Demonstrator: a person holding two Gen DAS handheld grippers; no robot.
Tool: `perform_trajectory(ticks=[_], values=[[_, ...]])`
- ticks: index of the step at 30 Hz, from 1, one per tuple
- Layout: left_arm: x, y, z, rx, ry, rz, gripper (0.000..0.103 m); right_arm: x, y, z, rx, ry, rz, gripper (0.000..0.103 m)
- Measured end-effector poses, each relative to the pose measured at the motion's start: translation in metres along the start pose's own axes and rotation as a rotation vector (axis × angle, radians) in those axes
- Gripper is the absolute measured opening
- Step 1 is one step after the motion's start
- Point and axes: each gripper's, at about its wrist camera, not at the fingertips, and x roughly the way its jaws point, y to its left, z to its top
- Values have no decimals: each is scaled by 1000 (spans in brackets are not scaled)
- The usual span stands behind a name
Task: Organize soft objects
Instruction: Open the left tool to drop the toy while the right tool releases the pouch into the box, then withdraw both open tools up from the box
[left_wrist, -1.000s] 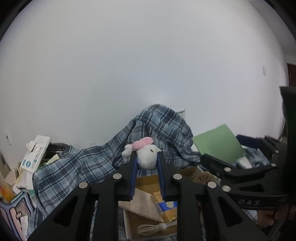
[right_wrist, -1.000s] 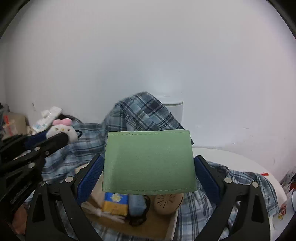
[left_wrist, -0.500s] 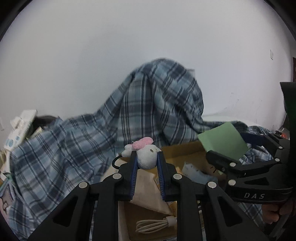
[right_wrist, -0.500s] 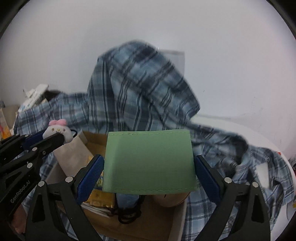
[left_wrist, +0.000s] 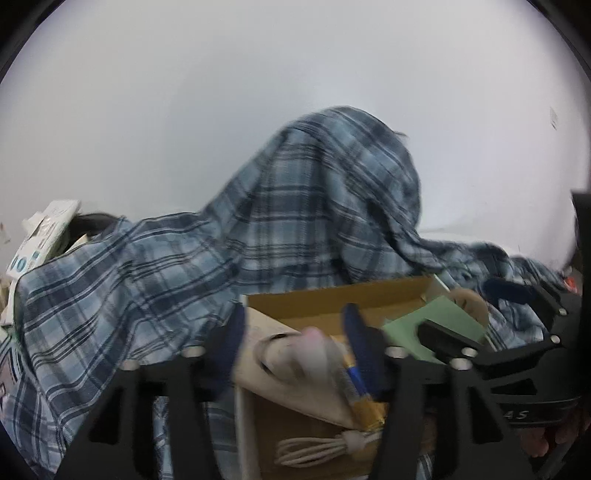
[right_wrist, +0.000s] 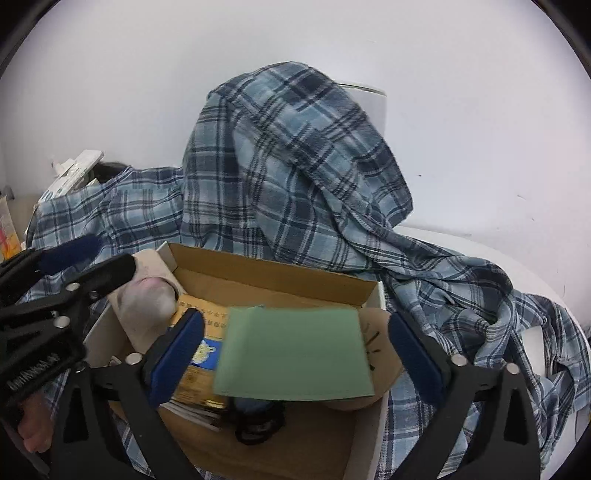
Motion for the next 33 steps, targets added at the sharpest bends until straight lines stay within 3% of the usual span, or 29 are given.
perform_trajectory(ticks=[4, 11, 20, 21, 23, 25, 27, 28, 33], values=[[-9, 14, 6, -73, -30, -29, 73, -3, -5, 1, 21, -5, -2, 102], [-36, 0, 17, 0, -106, -10, 73, -21, 0, 10, -4, -61, -19, 102], [-111, -13, 34, 17, -260, -37, 73, -74, -3, 23, -12, -170, -38, 102], [-120, -14, 33, 16, -279, -38, 75, -84, -2, 23, -22, -195, -50, 102], [-136, -15, 30, 11, -313, -47, 88, -102, -1, 21, -37, -242, -65, 102], [-150, -17, 24, 8, -349, -44, 89, -118, -2, 17, -25, -273, -48, 102], [-160, -22, 17, 22, -371, -37, 95, -133, -5, 11, 3, -294, -19, 102], [-164, -24, 13, 27, -376, -37, 102, -141, -5, 7, 8, -313, -20, 102], [-180, -23, -6, -10, -393, -66, 103, -167, -6, -16, 6, -416, -48, 103]])
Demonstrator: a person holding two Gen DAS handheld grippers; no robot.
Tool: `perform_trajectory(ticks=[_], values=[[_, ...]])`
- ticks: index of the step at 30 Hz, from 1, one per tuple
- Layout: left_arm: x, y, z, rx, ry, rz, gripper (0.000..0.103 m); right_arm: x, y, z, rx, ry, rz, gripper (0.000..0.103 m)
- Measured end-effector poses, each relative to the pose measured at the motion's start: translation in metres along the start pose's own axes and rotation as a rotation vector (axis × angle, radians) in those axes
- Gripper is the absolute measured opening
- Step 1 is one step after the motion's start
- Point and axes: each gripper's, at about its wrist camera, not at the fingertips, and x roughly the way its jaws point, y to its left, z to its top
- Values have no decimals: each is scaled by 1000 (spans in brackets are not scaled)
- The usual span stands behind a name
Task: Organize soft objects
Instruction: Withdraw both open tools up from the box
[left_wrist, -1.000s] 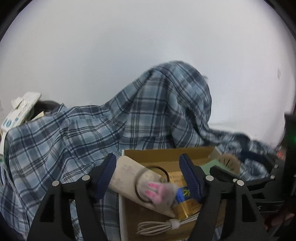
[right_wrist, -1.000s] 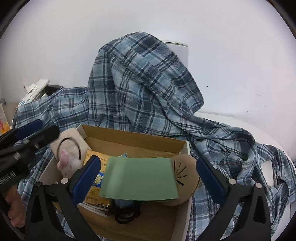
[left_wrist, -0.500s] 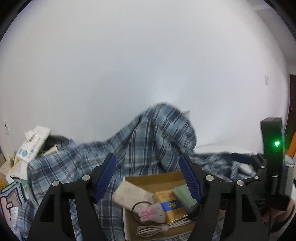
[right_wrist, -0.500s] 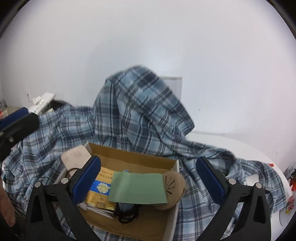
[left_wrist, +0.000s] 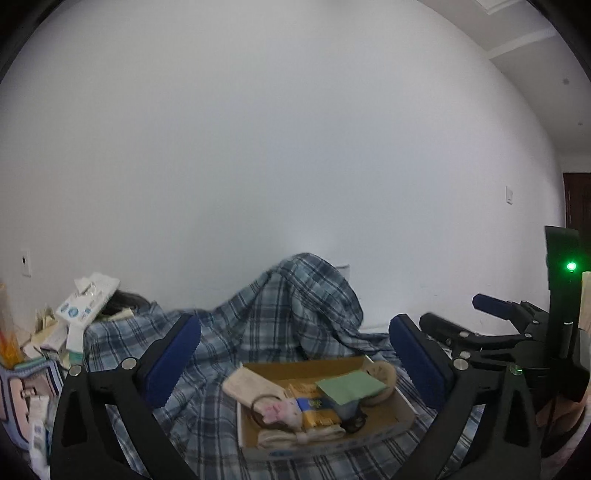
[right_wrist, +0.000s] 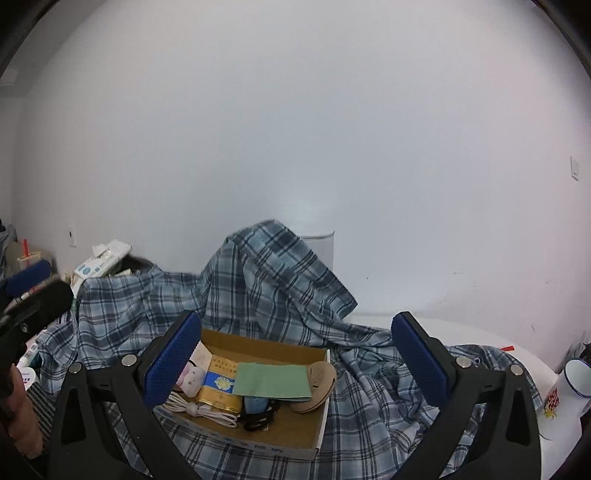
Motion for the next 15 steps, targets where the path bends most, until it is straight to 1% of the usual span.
perform_trajectory(ticks=[3, 5, 8, 11, 13, 15], values=[[-10, 0, -10, -13, -1, 4, 103, -9, -5, -9, 34, -6, 9, 103], [-15, -1, -15, -17, 8, -7, 103, -16, -8, -18, 50, -17, 13, 103], [-21, -2, -26, -11, 28, -12, 103, -25, -8, -29, 33, -23, -18, 103], [-27, -3, -36, -4, 39, -2, 103, -31, -8, -36, 31, -22, -18, 103], [-28, -1, -40, -14, 47, -7, 103, -34, -8, -39, 30, -25, -22, 103], [-30, 0, -45, -20, 46, 2, 103, -36, -8, -43, 33, -26, -20, 102]])
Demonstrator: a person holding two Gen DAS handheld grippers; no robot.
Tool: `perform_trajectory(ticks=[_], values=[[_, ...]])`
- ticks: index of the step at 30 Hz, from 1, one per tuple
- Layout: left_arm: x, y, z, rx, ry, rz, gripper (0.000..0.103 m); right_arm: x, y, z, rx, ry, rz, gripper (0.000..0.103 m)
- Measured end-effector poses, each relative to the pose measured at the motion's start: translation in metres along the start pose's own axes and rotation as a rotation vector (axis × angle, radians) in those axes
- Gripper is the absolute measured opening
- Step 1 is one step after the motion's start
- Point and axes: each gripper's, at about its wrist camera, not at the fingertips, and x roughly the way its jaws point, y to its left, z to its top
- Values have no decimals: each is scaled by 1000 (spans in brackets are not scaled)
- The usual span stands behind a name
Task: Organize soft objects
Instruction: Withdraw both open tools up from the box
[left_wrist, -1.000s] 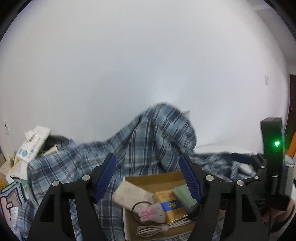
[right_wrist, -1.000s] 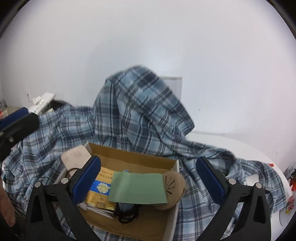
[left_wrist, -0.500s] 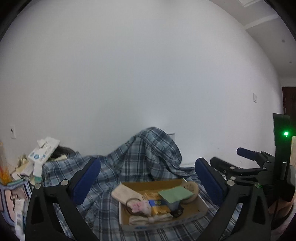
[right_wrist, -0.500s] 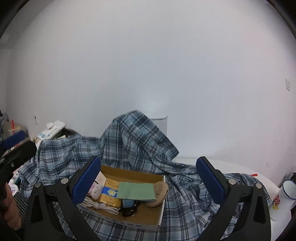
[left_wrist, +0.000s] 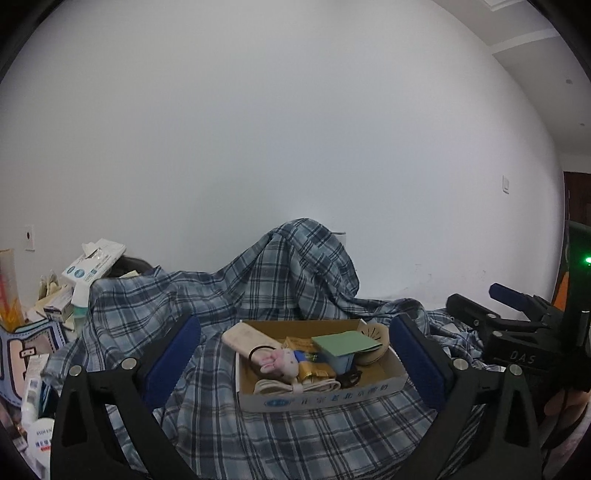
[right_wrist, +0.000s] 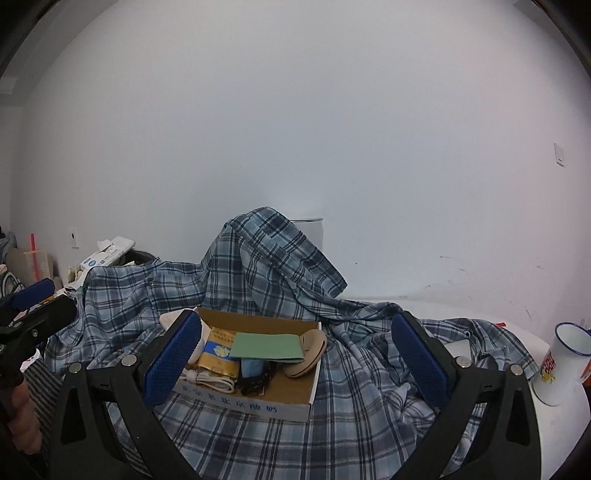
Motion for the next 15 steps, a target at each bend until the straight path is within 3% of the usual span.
perform_trajectory(ticks=[15], values=[[2, 5, -14, -2, 15, 36, 103, -7, 6, -33, -56, -17, 18, 103]])
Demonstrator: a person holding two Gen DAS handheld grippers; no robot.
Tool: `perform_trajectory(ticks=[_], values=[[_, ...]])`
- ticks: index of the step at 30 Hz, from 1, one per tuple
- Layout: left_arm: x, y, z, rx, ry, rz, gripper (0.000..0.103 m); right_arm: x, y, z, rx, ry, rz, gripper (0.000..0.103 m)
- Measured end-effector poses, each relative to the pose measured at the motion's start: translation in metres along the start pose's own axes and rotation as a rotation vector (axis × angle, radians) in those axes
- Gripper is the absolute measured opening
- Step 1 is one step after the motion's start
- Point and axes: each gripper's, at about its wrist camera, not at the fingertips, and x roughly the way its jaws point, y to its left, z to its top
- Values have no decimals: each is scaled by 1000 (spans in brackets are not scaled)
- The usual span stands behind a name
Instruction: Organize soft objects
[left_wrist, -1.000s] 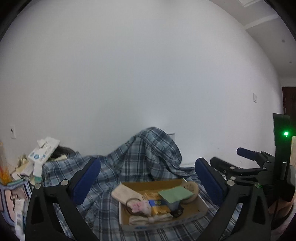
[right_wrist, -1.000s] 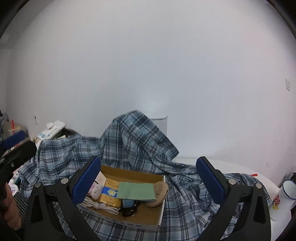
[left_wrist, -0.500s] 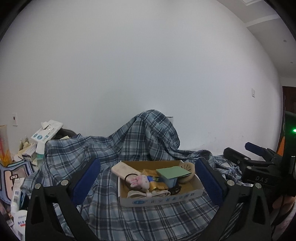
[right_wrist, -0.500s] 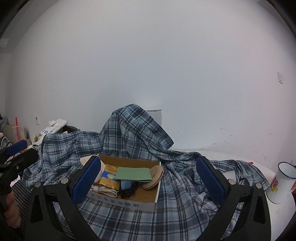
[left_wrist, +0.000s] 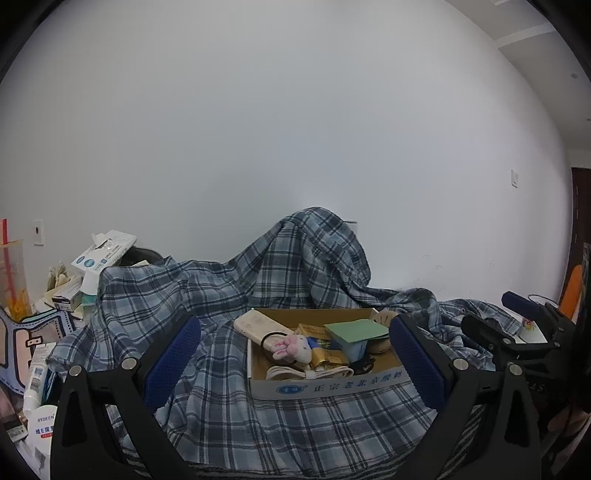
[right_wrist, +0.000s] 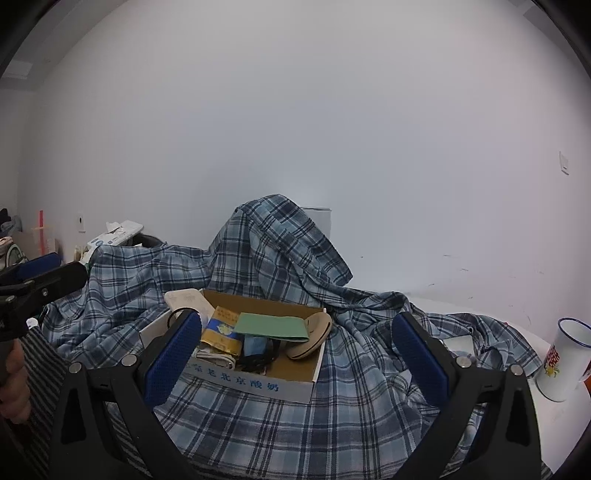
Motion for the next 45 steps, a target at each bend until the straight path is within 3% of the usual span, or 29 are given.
perform_trajectory(ticks=[45], values=[[-3, 1, 0, 12, -12, 22, 103, 6, -3, -6, 17, 41, -17, 103]])
